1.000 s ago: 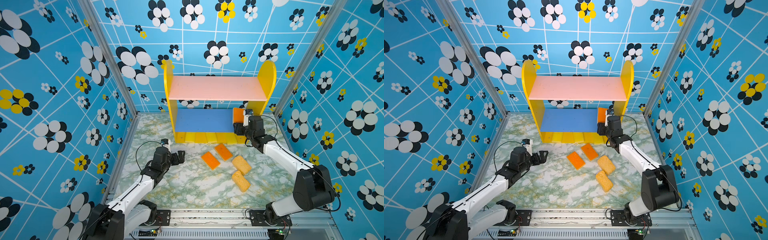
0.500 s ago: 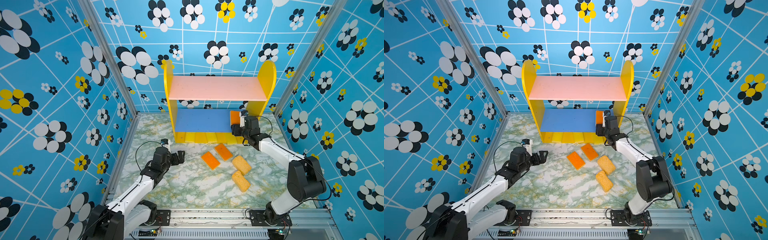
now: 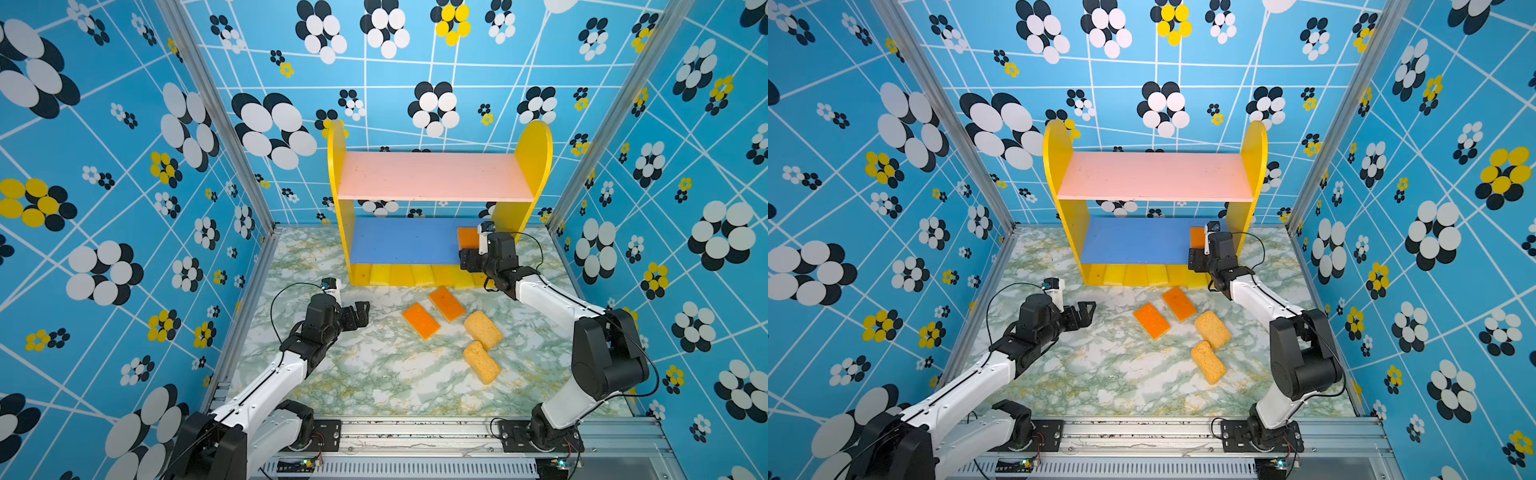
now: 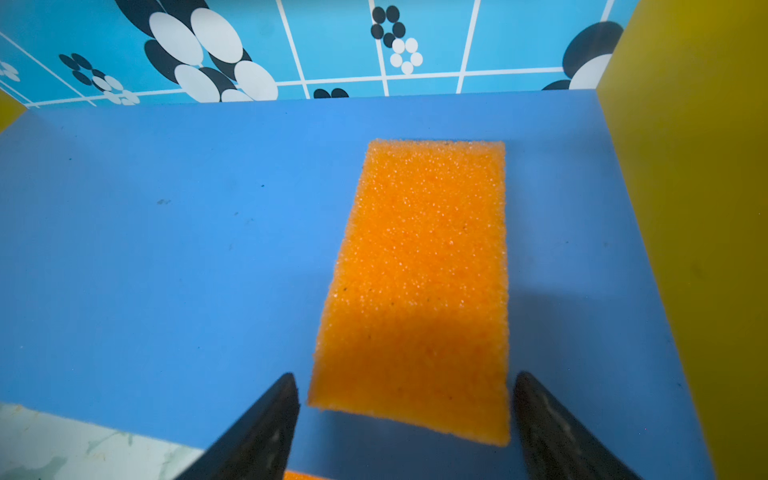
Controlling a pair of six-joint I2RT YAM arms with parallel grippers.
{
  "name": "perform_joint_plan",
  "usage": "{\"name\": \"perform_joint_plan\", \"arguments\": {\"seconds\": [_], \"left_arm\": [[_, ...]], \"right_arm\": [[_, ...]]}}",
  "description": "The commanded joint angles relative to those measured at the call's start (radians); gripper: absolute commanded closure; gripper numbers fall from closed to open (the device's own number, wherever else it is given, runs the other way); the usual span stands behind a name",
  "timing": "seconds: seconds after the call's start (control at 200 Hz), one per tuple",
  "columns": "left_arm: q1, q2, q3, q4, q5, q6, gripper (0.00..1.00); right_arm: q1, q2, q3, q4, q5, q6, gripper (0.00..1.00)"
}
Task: Arrange cleaning sponges on a shelf
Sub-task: Place the cleaning sponge at the shelf, then pick up the cleaning sponge at the center of the table.
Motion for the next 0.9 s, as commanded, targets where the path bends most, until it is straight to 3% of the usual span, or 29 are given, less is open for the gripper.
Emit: {"name": "perform_joint_plan", "arguments": {"seconds": [0.0, 0.105, 0.445, 0.895], "left_arm": [[0.007, -0.011, 0.023, -0.008, 0.001, 0.016, 0.01], [0.008, -0.012, 0.023, -0.009, -0.001, 0.017, 0.01], [0.009, -0.007, 0.03, -0.006, -0.001, 0.022, 0.01], [0.009, 0.022, 0.049, 0.014, 0.013, 0.022, 0.01]], "right_arm": [[0.0, 0.012, 0.014, -0.001, 0.015, 0.009, 0.11], [0.0, -0.01, 0.002, 0.013, -0.001, 0.008, 0.01], [0.012, -0.186, -0.02, -0.041, -0.15, -0.05, 0.01], [0.163, -0.384, -0.039, -0.405, -0.299, -0.126, 0.01]]}}
